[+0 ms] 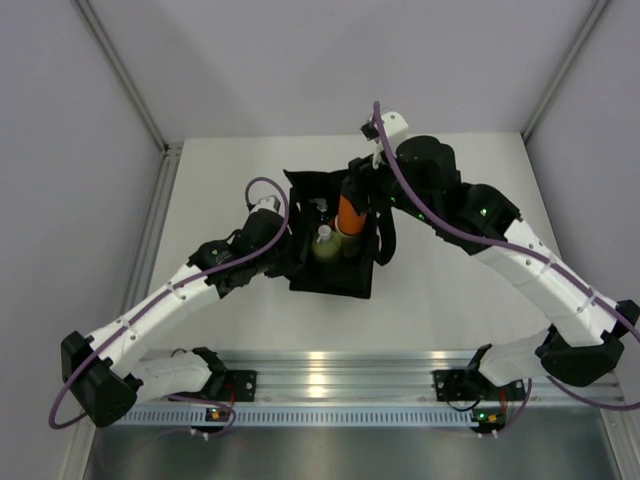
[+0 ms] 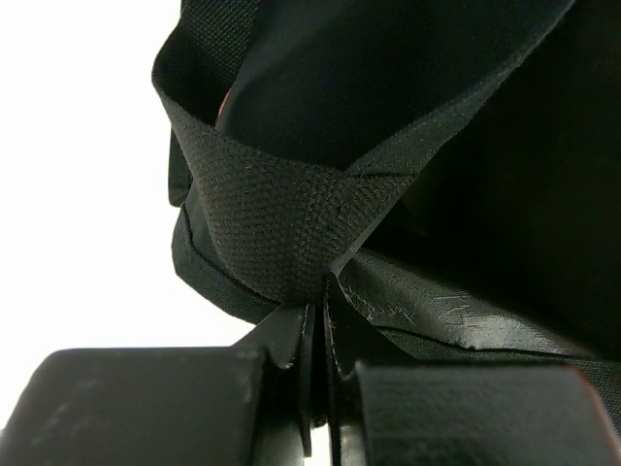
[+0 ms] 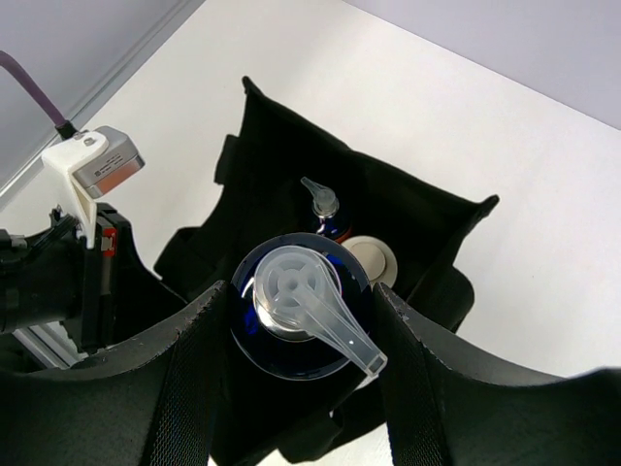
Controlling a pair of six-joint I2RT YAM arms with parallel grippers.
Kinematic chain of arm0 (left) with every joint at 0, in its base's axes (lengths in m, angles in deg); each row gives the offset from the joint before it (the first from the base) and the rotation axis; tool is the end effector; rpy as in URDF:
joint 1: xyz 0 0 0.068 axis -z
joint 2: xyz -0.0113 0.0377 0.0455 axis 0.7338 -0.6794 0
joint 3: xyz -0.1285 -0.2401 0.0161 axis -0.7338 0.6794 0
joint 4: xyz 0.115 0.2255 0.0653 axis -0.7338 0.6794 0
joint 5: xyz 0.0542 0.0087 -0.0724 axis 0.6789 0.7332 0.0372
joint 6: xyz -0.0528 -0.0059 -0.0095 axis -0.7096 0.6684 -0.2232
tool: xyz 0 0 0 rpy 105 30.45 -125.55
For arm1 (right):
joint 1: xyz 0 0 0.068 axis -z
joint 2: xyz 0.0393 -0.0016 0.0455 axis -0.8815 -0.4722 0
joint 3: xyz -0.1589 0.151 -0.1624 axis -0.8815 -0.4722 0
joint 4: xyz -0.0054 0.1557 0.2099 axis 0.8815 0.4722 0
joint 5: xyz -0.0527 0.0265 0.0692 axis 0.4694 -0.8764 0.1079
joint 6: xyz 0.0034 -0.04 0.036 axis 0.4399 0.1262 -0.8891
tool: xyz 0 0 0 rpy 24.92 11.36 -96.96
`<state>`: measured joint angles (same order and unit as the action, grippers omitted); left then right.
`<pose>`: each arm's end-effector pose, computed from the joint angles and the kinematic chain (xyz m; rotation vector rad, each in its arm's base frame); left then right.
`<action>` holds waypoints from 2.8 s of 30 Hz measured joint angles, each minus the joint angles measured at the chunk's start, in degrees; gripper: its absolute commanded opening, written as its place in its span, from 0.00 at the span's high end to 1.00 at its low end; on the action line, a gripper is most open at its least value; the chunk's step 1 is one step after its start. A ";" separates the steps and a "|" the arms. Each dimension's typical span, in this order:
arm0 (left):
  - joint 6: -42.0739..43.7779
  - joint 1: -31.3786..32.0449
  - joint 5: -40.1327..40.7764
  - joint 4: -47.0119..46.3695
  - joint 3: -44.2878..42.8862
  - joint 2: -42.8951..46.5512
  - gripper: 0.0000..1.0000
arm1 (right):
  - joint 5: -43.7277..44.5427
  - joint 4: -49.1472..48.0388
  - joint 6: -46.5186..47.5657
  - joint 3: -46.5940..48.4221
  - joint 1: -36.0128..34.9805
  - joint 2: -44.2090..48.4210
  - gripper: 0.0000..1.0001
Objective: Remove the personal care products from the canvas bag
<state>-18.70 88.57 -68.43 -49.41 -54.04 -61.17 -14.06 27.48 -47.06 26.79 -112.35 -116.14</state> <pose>0.1786 -0.1501 0.3086 -0.2122 2.4214 -0.5652 0.1814 0.2081 0.4757 -0.5689 1.8661 0.4712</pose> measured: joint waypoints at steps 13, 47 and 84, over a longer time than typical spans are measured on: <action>0.00 0.00 0.02 0.00 0.00 0.00 1.00 | 0.74 0.85 -0.02 1.22 0.00 1.40 1.00; 0.02 0.00 0.00 0.00 0.00 0.00 1.00 | 10.86 5.70 2.01 4.74 0.72 5.92 1.00; 1.07 0.00 -0.22 -0.02 0.00 0.00 1.00 | 7.08 -2.93 3.23 -28.20 16.96 22.60 1.00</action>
<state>-17.63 88.57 -68.65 -49.44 -54.04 -61.17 -6.98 24.55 -43.82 -1.41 -95.38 -93.54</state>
